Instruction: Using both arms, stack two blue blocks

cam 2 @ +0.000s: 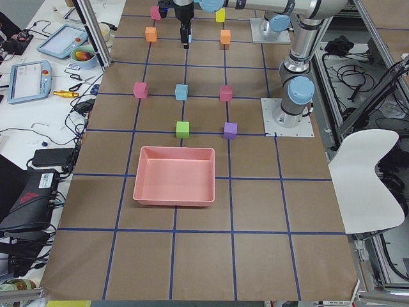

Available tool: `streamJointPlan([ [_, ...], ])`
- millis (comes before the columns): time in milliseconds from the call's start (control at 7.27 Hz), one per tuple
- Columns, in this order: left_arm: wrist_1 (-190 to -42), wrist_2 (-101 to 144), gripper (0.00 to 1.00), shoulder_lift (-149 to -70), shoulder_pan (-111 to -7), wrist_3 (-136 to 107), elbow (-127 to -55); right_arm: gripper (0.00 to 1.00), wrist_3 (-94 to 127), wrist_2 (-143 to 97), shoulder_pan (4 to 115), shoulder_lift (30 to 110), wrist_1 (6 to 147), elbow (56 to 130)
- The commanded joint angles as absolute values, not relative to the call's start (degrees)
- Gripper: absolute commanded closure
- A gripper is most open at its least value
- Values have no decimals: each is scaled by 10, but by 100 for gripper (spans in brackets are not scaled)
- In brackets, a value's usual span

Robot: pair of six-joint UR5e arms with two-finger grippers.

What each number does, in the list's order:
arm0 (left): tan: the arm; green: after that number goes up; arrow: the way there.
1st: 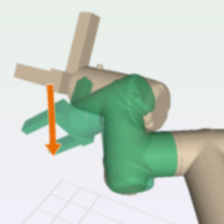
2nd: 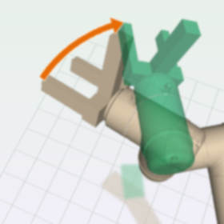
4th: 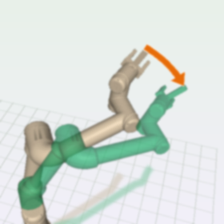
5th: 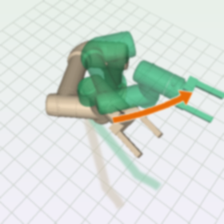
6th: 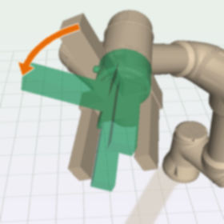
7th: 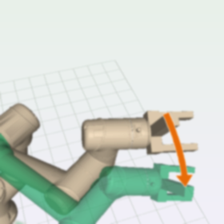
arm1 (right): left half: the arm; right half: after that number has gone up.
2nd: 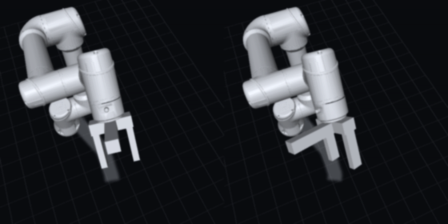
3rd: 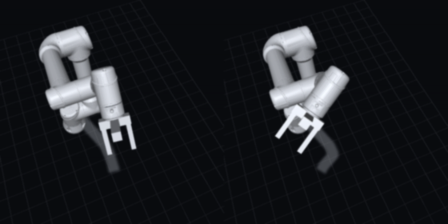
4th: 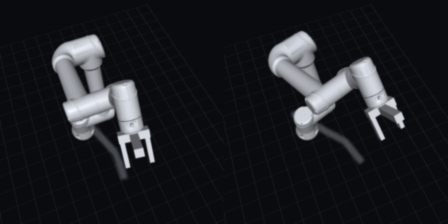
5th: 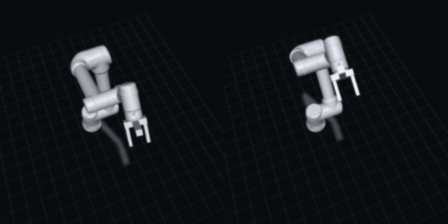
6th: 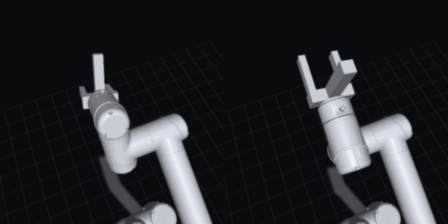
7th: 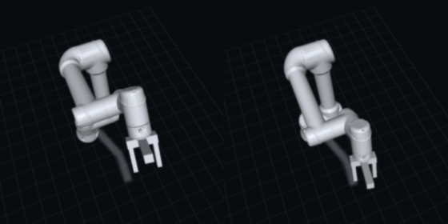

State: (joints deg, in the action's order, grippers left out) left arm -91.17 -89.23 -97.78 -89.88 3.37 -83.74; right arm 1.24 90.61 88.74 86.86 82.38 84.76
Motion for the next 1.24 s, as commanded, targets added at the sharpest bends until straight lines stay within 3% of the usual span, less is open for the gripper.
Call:
streamJointPlan([
  [0,-751,-893,0,-1013,-900,38,-937,0,16,907,887,819,825,848],
  [412,-574,-889,0,-1057,-901,34,-1051,0,9,910,886,721,971,857],
  [1100,-527,-890,0,-1119,-903,34,-1071,0,12,900,886,641,1063,915],
])
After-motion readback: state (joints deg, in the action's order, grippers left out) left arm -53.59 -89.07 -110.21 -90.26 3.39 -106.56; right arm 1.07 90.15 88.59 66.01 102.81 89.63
